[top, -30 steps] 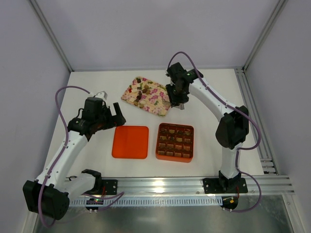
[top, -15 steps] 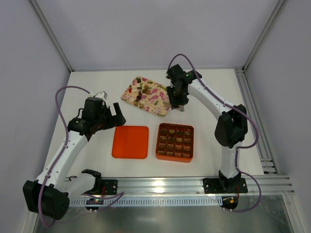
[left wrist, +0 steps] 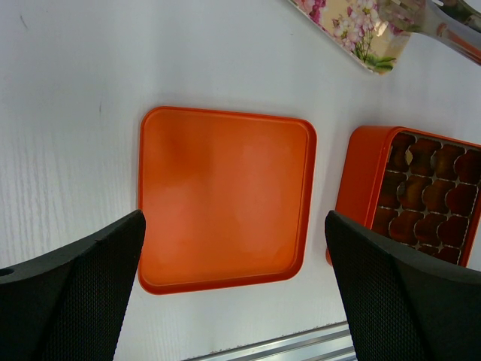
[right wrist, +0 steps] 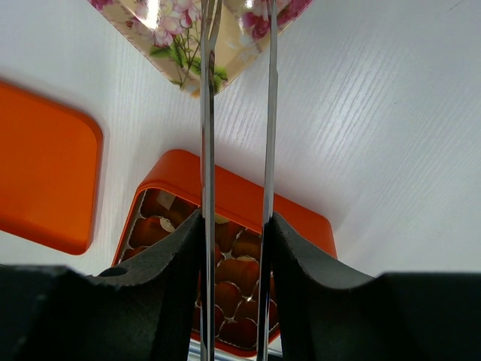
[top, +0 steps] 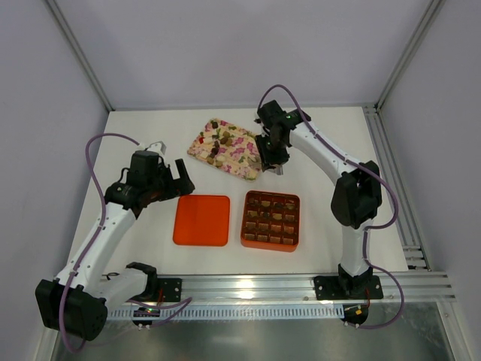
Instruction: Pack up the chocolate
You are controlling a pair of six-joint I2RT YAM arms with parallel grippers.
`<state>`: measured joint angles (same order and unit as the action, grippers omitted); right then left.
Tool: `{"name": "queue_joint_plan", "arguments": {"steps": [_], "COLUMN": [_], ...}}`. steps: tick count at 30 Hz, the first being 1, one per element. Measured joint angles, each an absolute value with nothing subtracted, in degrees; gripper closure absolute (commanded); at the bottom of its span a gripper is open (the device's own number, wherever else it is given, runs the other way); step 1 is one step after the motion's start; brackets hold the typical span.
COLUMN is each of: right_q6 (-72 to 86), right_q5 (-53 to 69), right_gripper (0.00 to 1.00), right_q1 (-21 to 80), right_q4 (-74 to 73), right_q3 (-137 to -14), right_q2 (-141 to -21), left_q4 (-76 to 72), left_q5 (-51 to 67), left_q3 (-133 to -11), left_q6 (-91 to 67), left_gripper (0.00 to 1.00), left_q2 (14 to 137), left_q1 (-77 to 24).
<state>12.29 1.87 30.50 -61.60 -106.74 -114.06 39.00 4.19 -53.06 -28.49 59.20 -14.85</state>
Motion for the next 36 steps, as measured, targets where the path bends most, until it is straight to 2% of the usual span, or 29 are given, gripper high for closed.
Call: {"name": "queue_joint_plan", "arguments": {"steps": [7, 14, 21, 36], "right_q6": [12.1, 12.1, 12.1, 12.1], "right_q5": [2.1, 2.3, 2.3, 2.3], "right_gripper": [0.57, 0.61, 0.56, 0.57], "right_q1": [30.5, 30.5, 30.5, 30.5], "right_q4": [-61.6, -61.7, -61.7, -61.7], "right_q3": [-106.8, -106.8, -106.8, -106.8], "right_q2": [-115.2, -116.2, -116.2, -114.9], "left_q4": [39.0, 39.0, 39.0, 39.0], "left_q5": [4.2, 4.2, 4.2, 4.2], "left_q3": [-53.1, -53.1, -53.1, -53.1], "left_q6": [-28.5, -28.5, -28.5, -28.5], "left_gripper": [0.00, 0.00, 0.00, 0.00], "left_q2": [59.2, 59.2, 59.2, 59.2], "left_q1": [-14.9, -14.9, -14.9, -14.9]}}
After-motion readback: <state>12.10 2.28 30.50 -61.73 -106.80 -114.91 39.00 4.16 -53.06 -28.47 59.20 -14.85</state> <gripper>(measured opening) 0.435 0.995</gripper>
